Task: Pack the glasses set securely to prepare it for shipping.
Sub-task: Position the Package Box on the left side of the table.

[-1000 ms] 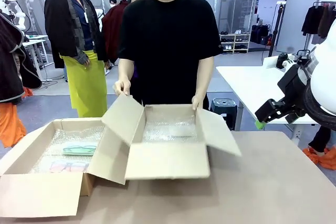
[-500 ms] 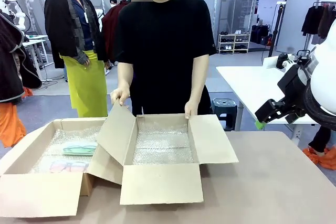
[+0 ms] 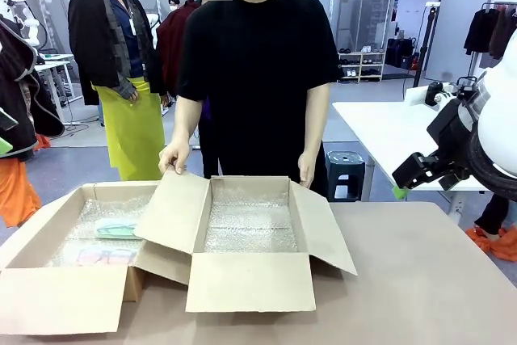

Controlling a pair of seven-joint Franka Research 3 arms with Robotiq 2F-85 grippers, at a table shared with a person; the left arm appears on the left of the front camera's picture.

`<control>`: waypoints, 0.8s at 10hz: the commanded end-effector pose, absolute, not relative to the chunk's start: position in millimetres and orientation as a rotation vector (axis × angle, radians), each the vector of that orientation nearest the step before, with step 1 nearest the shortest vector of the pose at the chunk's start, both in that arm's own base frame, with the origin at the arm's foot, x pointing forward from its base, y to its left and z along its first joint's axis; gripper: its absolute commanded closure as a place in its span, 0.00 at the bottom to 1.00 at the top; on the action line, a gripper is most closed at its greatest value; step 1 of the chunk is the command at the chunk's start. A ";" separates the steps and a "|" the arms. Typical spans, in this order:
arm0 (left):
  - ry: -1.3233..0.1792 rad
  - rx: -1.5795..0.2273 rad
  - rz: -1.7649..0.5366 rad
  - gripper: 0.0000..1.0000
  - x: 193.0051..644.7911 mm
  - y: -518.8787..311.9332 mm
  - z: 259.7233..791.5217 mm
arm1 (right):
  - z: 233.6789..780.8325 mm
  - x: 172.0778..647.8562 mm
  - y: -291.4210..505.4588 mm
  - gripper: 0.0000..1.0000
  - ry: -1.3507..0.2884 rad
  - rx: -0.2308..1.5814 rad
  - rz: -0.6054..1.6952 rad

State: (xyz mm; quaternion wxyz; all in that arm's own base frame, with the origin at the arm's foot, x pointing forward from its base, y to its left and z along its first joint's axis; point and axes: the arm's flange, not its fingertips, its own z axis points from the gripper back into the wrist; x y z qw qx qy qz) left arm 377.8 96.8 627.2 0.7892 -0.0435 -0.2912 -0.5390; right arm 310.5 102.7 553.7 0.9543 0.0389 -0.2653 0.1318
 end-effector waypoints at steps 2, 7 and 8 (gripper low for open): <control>-0.557 0.060 -1.214 0.00 362.2 44.7 612.1 | 553.7 310.7 104.6 0.00 -0.548 0.077 0.264; -0.512 -0.009 -1.196 0.00 356.1 22.4 606.6 | 553.7 310.7 104.6 0.00 -0.548 0.077 0.264; -0.512 -0.009 -1.196 0.00 356.1 22.4 606.6 | 553.7 310.7 104.6 0.00 -0.548 0.077 0.264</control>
